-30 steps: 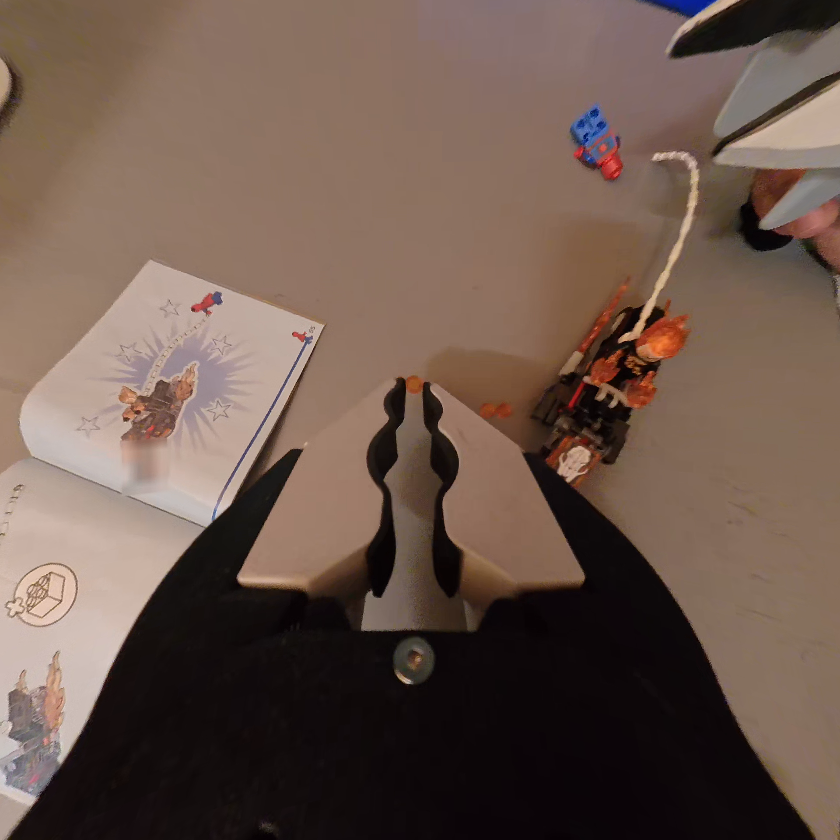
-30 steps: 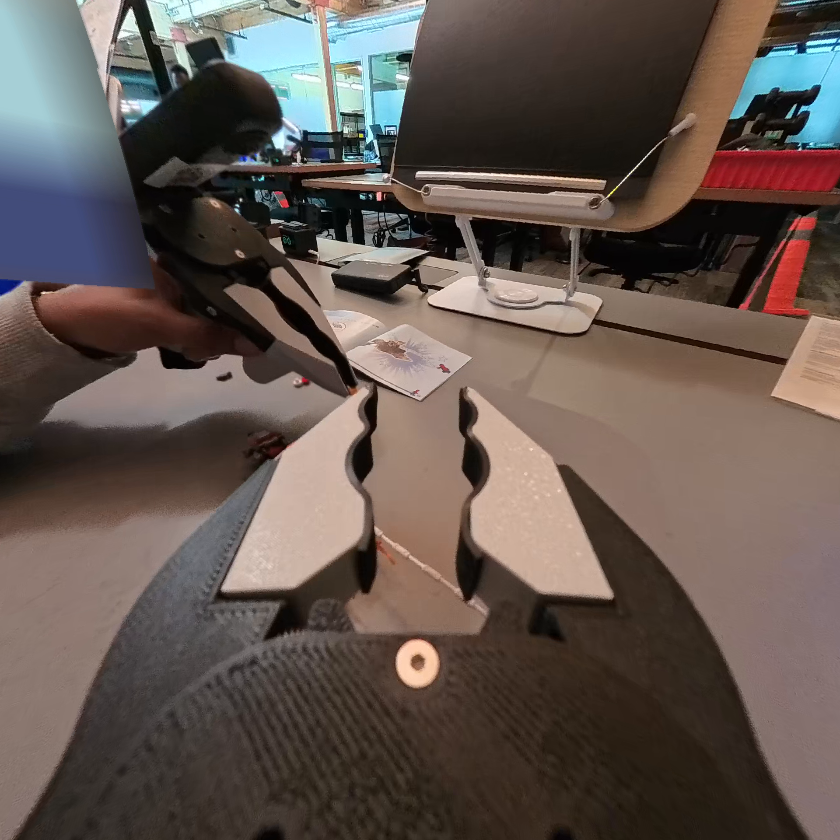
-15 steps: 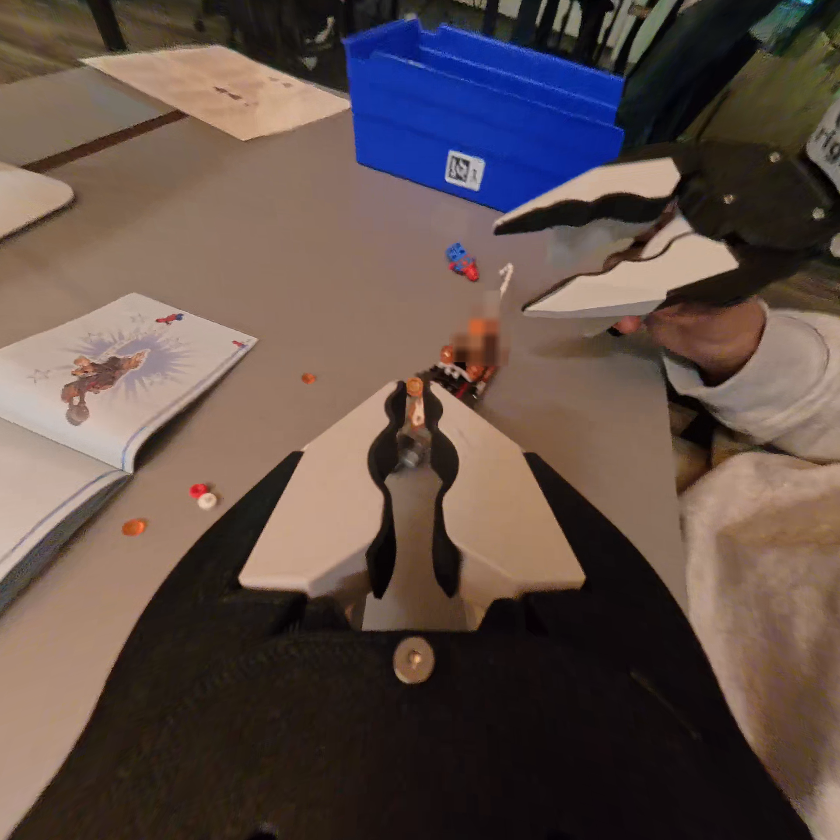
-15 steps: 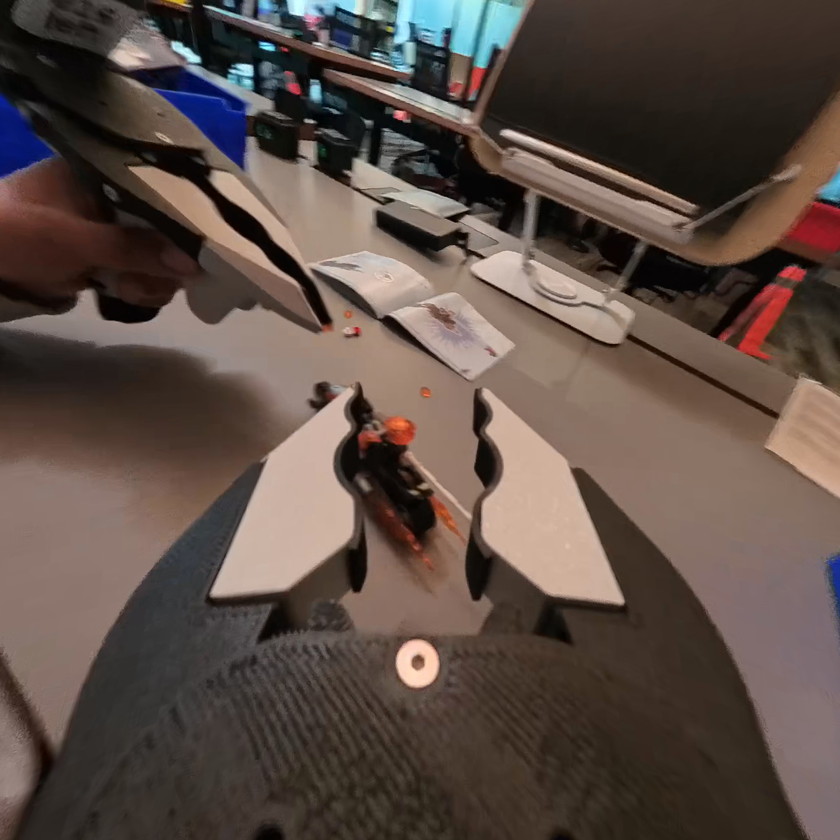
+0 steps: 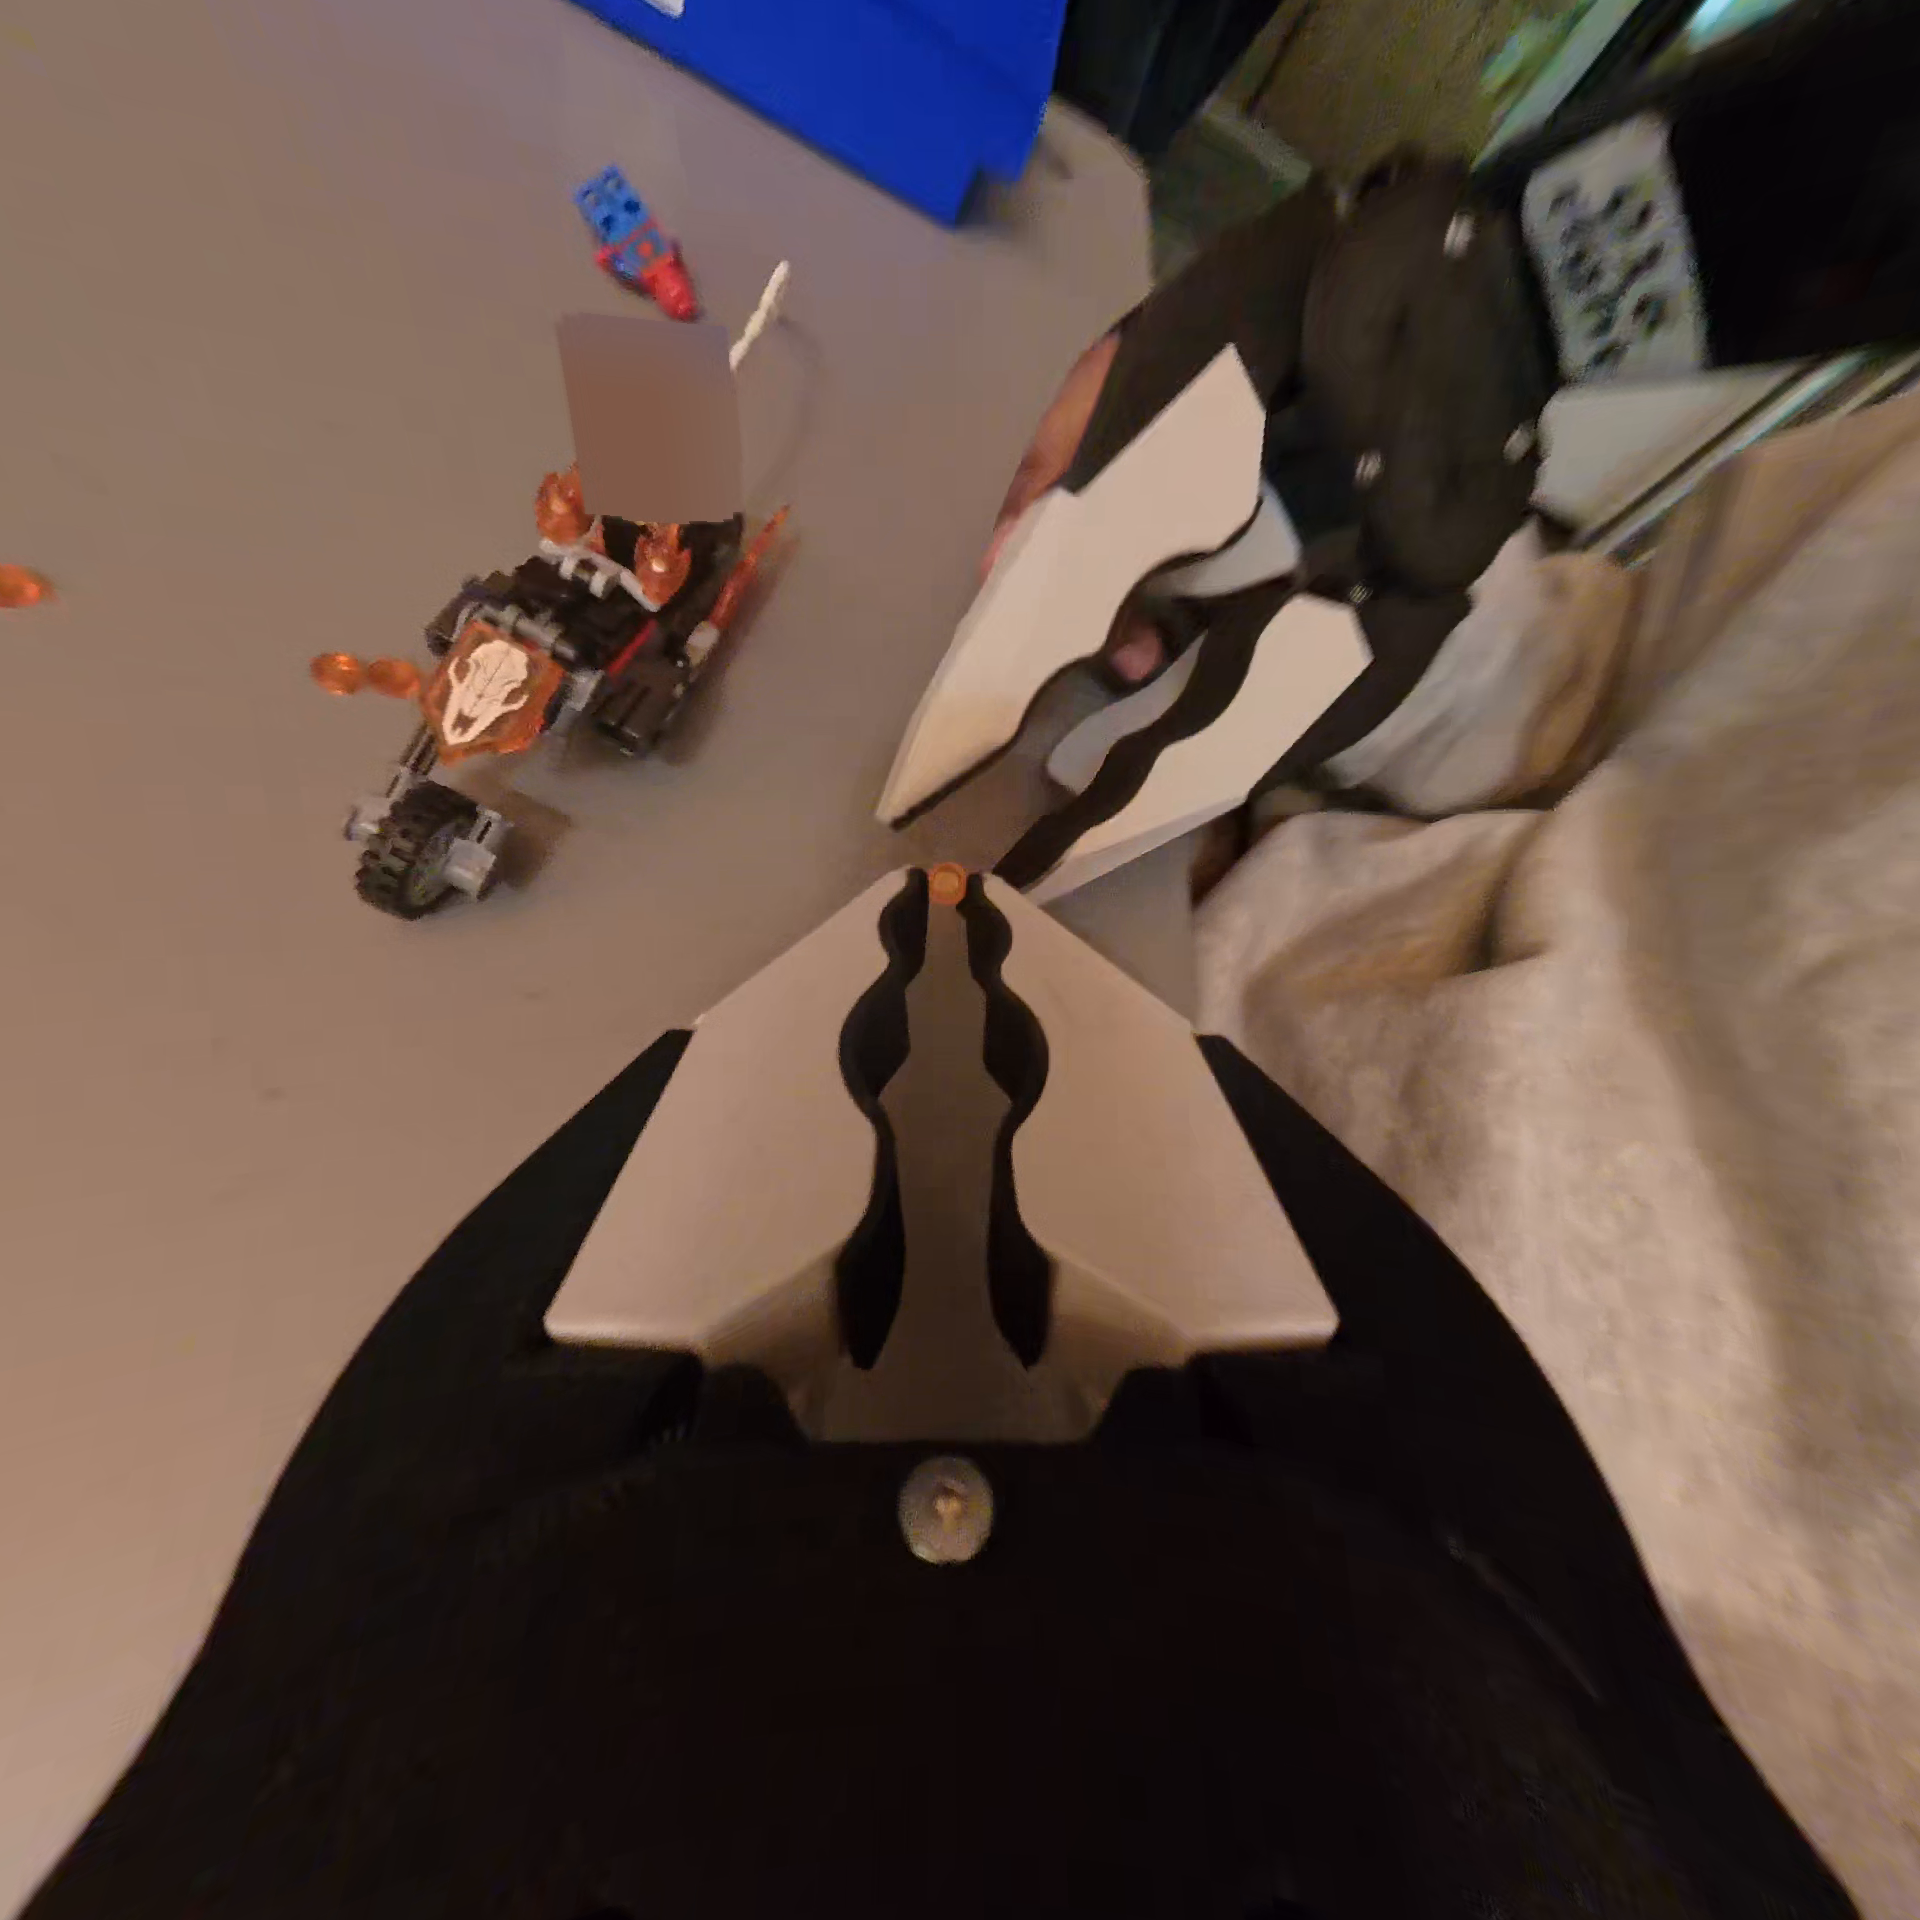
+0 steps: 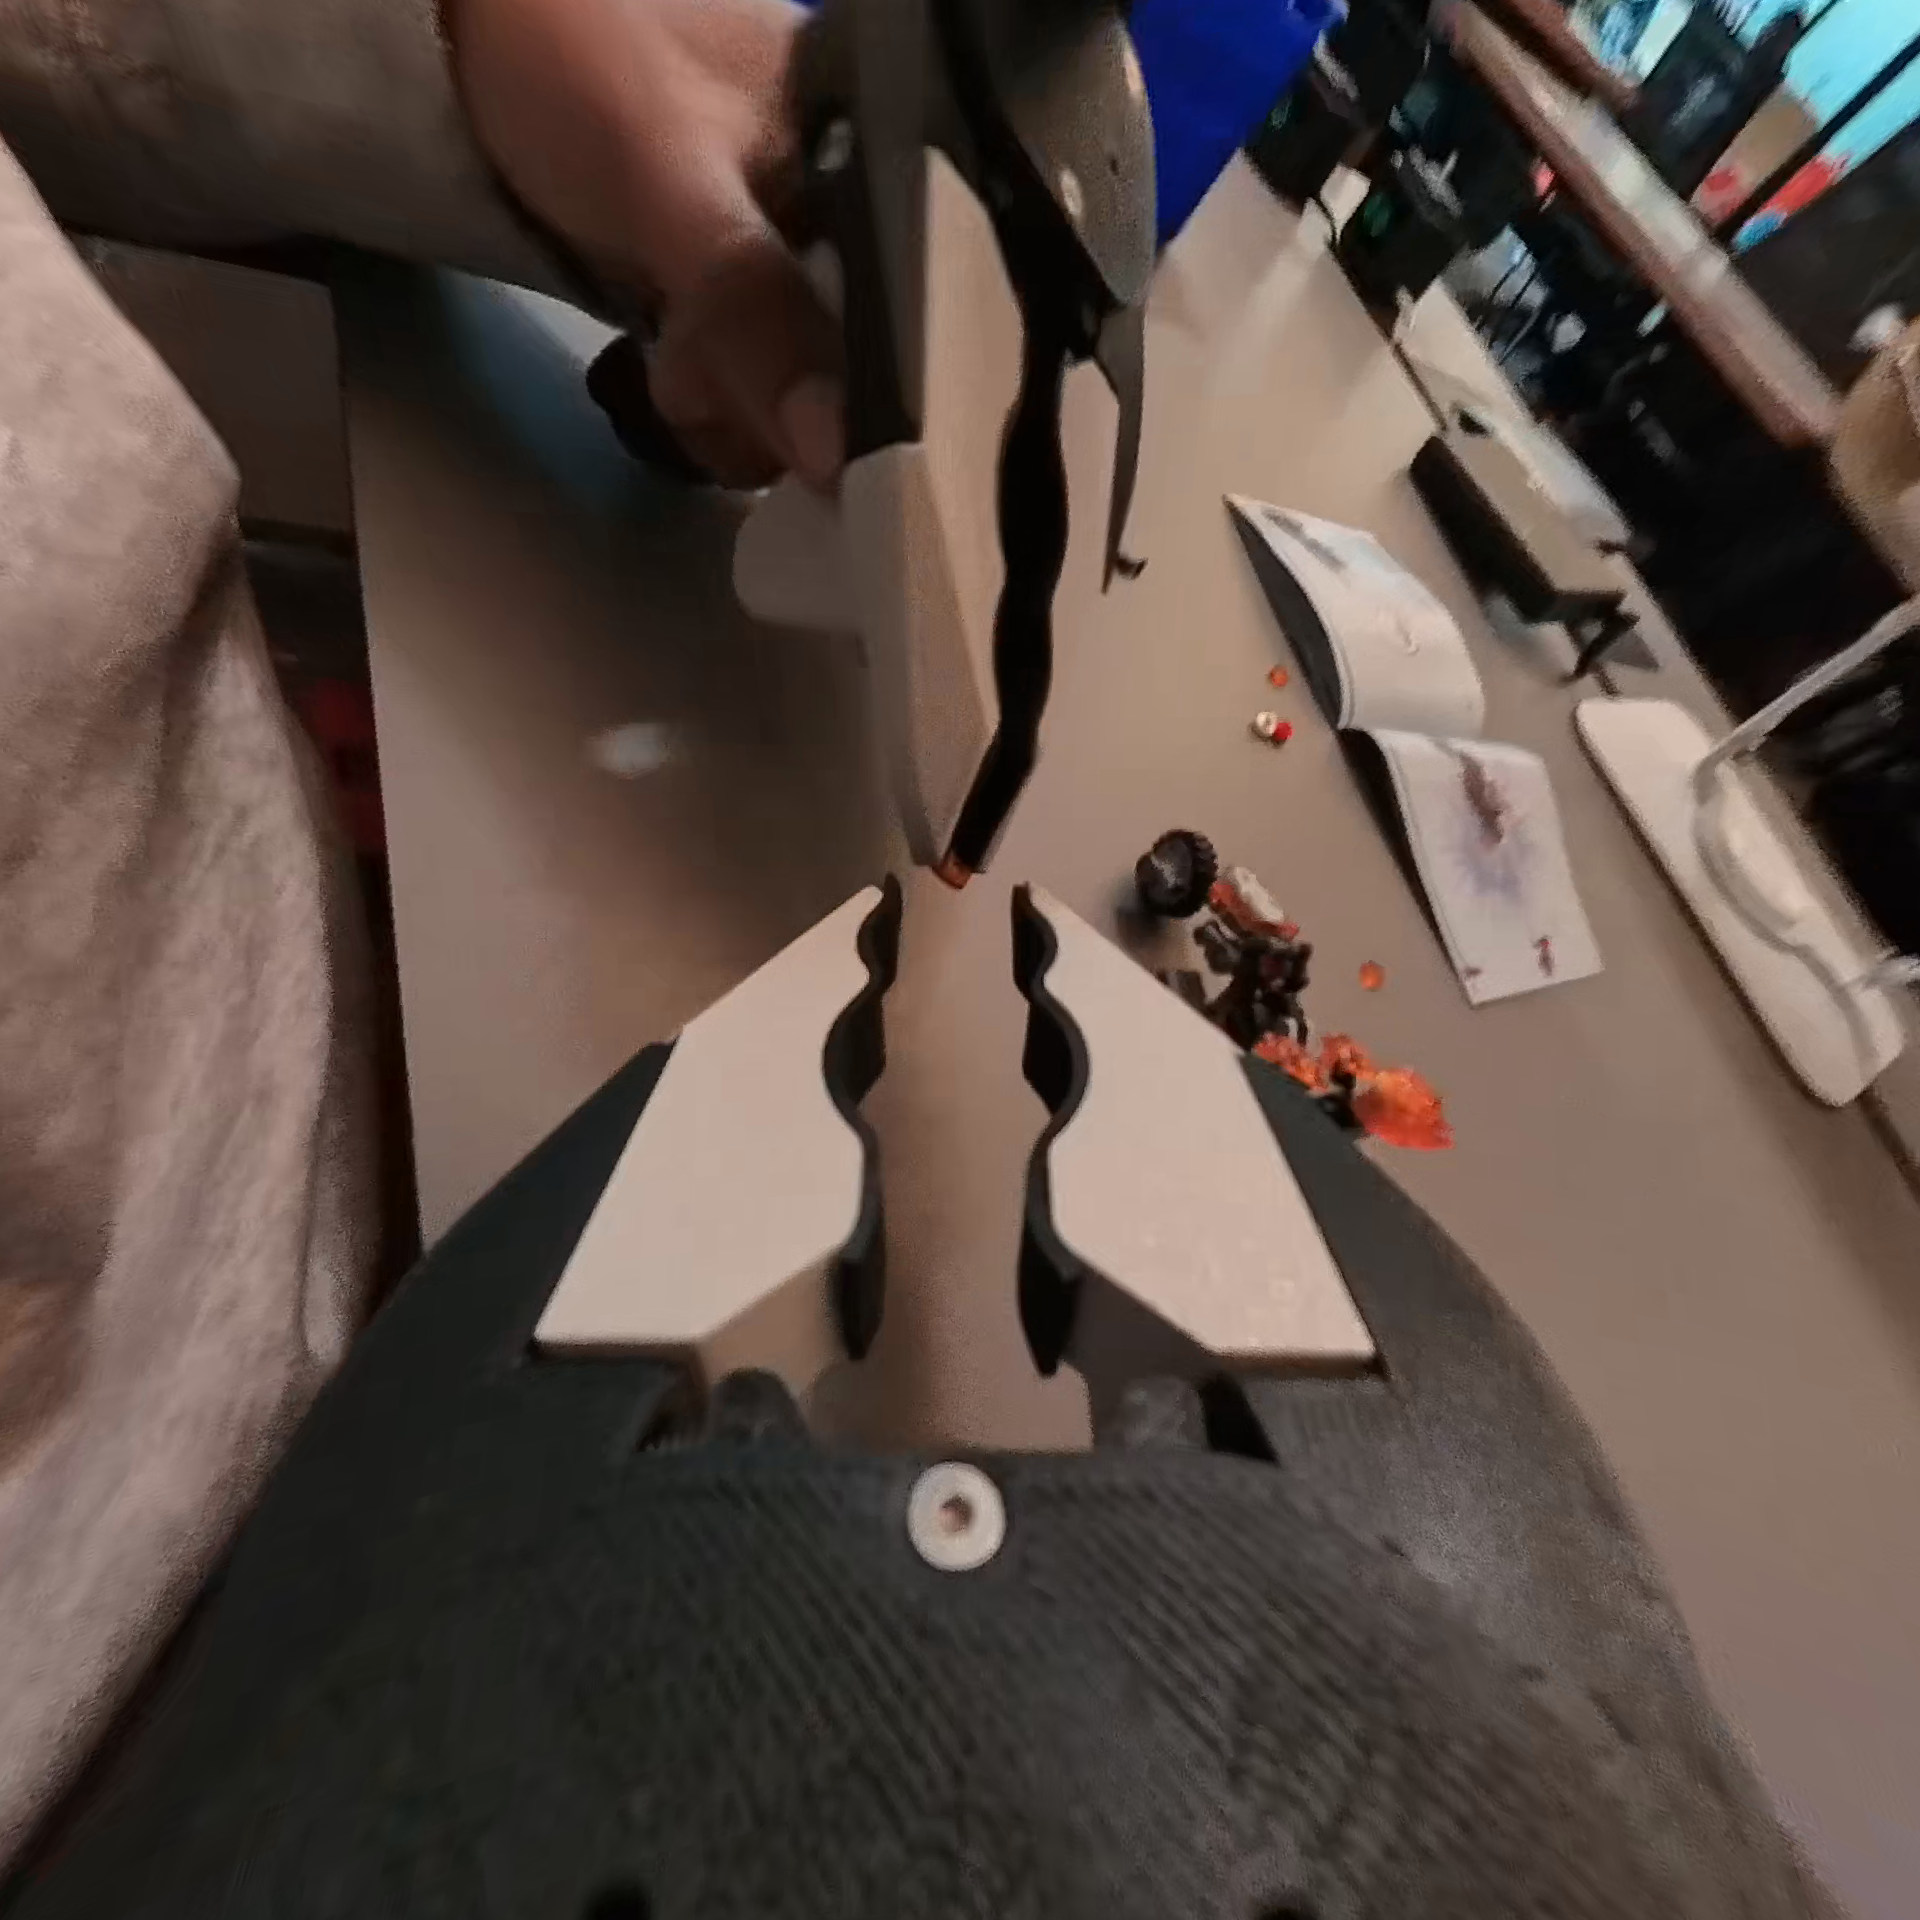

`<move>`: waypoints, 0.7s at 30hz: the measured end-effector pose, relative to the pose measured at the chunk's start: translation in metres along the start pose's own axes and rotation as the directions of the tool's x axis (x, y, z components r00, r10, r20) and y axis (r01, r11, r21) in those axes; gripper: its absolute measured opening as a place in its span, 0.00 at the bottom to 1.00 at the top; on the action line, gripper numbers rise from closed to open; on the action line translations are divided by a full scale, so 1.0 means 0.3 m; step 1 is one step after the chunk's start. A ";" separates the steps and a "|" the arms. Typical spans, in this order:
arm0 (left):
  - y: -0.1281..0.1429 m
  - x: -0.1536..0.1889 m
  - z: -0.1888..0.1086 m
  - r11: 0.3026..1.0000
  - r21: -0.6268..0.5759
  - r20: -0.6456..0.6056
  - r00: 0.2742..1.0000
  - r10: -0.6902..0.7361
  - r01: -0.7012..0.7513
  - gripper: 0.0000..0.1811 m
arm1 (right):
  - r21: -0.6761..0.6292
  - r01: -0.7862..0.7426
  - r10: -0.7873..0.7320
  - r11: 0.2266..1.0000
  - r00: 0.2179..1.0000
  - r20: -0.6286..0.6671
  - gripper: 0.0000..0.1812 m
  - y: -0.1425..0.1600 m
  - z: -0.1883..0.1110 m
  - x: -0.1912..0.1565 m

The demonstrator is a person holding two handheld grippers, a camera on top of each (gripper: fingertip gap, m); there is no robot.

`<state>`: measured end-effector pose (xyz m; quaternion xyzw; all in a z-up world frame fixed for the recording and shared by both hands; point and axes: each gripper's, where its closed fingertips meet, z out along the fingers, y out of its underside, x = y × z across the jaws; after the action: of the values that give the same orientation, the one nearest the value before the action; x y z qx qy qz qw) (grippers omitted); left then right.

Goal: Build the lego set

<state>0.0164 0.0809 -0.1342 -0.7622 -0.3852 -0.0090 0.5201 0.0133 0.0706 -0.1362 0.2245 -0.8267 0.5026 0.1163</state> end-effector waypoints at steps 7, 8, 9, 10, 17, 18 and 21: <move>-0.019 0.014 -0.025 0.978 0.068 -0.207 0.962 -0.179 0.197 0.03 | -0.010 0.283 -0.283 0.959 0.954 -0.095 0.00 -0.037 -0.009 0.011; -0.022 0.013 -0.028 0.976 0.074 -0.213 0.959 -0.187 0.206 0.03 | -0.010 0.307 -0.307 0.952 0.947 -0.099 0.00 -0.039 -0.007 0.012; -0.021 0.011 -0.031 0.975 0.075 -0.216 0.958 -0.191 0.211 0.03 | -0.010 0.326 -0.325 0.945 0.940 -0.099 0.00 -0.040 -0.004 0.012; -0.019 0.011 -0.031 0.974 0.070 -0.218 0.956 -0.196 0.216 0.03 | -0.010 0.340 -0.339 0.940 0.936 -0.096 0.00 -0.040 -0.002 0.011; -0.015 0.006 -0.039 0.968 0.067 -0.232 0.947 -0.220 0.241 0.03 | -0.008 0.379 -0.378 0.925 0.922 -0.086 0.07 -0.052 0.014 0.008; -0.014 0.007 -0.039 0.967 0.066 -0.236 0.946 -0.224 0.245 0.03 | -0.004 0.384 -0.383 0.923 0.920 -0.084 0.06 -0.056 0.016 0.006; -0.019 0.003 -0.045 0.963 0.078 -0.242 0.942 -0.232 0.257 0.02 | -0.006 0.401 -0.400 0.916 0.913 -0.083 0.03 -0.060 0.025 0.004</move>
<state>0.0188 0.0716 -0.1232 -0.6728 -0.4138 -0.1413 0.5967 0.0214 0.0566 -0.1252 0.3687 -0.7549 0.4816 0.2497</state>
